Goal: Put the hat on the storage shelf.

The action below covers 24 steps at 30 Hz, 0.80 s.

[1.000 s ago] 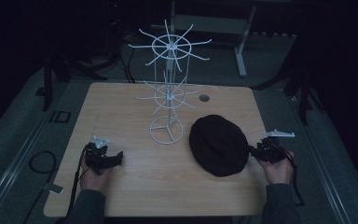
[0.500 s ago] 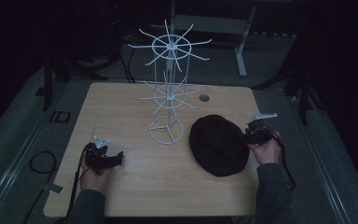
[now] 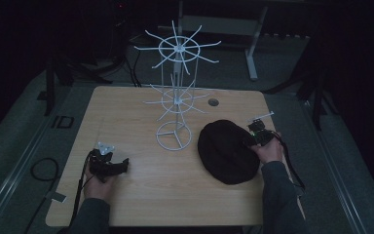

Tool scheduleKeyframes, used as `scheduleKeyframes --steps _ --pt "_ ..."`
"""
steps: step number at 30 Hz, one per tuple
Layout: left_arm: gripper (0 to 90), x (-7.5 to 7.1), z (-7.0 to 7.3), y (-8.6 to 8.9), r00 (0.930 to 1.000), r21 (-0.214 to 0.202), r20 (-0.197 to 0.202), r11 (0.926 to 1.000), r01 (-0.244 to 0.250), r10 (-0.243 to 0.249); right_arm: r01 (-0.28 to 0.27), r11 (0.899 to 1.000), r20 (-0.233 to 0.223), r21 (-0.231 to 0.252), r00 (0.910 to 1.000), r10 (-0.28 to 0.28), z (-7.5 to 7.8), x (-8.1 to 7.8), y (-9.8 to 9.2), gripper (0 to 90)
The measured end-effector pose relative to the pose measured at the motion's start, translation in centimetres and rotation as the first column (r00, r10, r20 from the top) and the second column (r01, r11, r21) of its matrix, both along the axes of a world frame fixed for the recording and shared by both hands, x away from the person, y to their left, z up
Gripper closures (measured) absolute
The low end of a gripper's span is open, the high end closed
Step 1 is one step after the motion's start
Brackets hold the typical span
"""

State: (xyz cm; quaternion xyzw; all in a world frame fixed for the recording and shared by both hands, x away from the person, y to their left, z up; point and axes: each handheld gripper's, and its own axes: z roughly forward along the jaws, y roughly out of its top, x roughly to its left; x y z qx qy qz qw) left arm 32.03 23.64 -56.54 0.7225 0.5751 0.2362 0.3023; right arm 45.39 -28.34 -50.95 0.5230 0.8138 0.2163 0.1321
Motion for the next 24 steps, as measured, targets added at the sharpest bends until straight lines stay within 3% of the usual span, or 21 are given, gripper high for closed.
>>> scheduleKeyframes --steps 4,10,15,19,24 --pt "14.5 0.00 0.00 0.00 1.0000 0.000 0.000 1.0000 0.001 -0.001 0.009 1.000 -0.061 0.010 0.9981 -0.008 -0.53 0.58 0.30 55.5" --pt "14.5 -0.01 0.00 -0.01 1.0000 0.000 0.000 1.0000 0.002 -0.002 0.006 0.999 -0.075 -0.054 0.9971 -0.010 -0.78 0.63 0.85 64.2" --pt "14.6 -0.01 0.00 -0.02 1.0000 0.000 0.000 1.0000 0.003 -0.003 0.021 0.997 -0.082 -0.070 0.9962 -0.027 -0.75 0.70 0.94 69.2" --pt "14.6 -0.01 0.00 -0.03 1.0000 0.000 0.000 1.0000 0.003 -0.003 0.041 0.997 -0.092 -0.063 0.9946 -0.047 -0.60 0.80 0.89 71.8" --pt "14.5 -0.01 0.01 -0.02 1.0000 0.001 0.000 1.0000 0.003 -0.003 0.097 0.995 -0.113 0.002 0.9889 -0.097 -0.19 0.88 0.58 75.6"
